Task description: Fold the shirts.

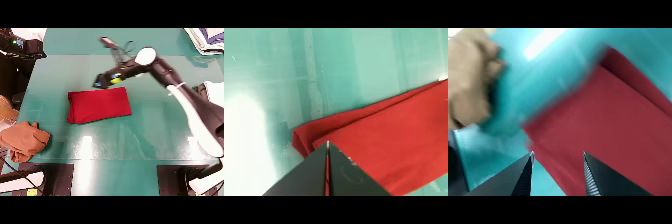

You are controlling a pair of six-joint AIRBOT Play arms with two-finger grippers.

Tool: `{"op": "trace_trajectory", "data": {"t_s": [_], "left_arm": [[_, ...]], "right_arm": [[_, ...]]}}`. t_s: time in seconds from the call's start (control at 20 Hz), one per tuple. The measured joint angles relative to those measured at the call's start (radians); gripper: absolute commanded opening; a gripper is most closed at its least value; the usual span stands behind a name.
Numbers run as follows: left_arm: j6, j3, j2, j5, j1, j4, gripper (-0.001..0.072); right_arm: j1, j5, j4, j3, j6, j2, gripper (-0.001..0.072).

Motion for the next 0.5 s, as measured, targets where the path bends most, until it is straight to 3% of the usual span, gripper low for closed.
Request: {"op": "trace_trajectory", "data": {"t_s": [0.15,0.2,0.25,0.5], "left_arm": [[0.003,-0.001,0.000,-0.007,0.001,0.000,0.0025],[0.004,-0.002,0.000,-0.010,0.001,0.000,0.0025],[0.005,-0.002,0.000,-0.010,0.001,0.001,0.0025],[0.006,-0.002,0.000,-0.010,0.001,0.000,0.0025]], "right_arm": [[-0.167,0.045,0.000,-0.175,0.043,0.058,0.0412],[-0.219,0.051,0.003,-0.230,0.055,0.071,0.0576],[-0.261,0.060,0.005,-0.277,0.063,0.079,0.0654],[-0.362,0.046,0.012,-0.463,0.084,0.098,0.0647]]}}
